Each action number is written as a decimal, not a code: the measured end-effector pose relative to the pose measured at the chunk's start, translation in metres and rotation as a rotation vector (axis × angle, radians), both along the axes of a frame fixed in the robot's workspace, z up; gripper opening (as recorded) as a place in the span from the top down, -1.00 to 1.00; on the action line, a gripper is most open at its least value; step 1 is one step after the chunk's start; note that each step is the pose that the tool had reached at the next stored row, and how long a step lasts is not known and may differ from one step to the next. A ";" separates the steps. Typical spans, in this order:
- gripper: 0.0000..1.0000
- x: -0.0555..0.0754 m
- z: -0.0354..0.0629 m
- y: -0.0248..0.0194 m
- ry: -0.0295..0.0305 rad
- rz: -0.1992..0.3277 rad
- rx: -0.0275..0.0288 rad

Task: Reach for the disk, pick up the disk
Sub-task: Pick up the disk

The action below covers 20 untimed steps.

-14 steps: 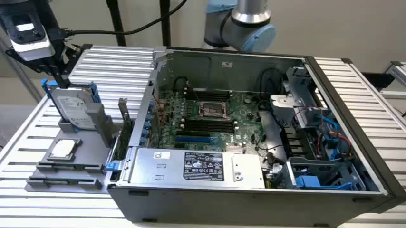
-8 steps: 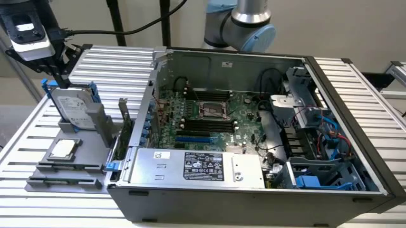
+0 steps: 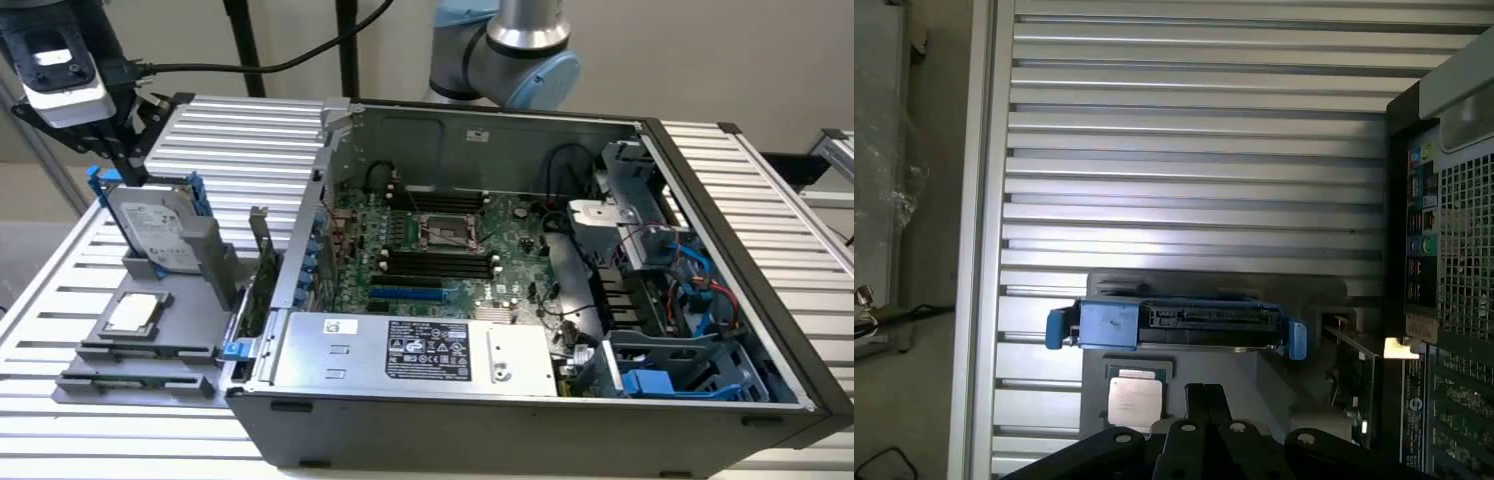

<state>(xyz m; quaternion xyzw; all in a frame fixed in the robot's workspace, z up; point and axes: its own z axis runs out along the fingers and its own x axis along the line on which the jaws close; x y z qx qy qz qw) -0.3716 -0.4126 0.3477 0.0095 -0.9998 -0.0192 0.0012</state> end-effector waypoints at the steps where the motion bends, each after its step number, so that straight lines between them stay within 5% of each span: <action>1: 0.79 0.000 -0.0001 0.0010 -0.0001 0.000 -0.0001; 7: 0.79 -0.009 0.0001 0.0117 0.0001 0.000 -0.0012; 15: 0.79 -0.039 0.0000 0.0302 0.0000 0.000 -0.0099; 20: 0.79 -0.041 0.0000 0.0321 0.0001 0.000 -0.0116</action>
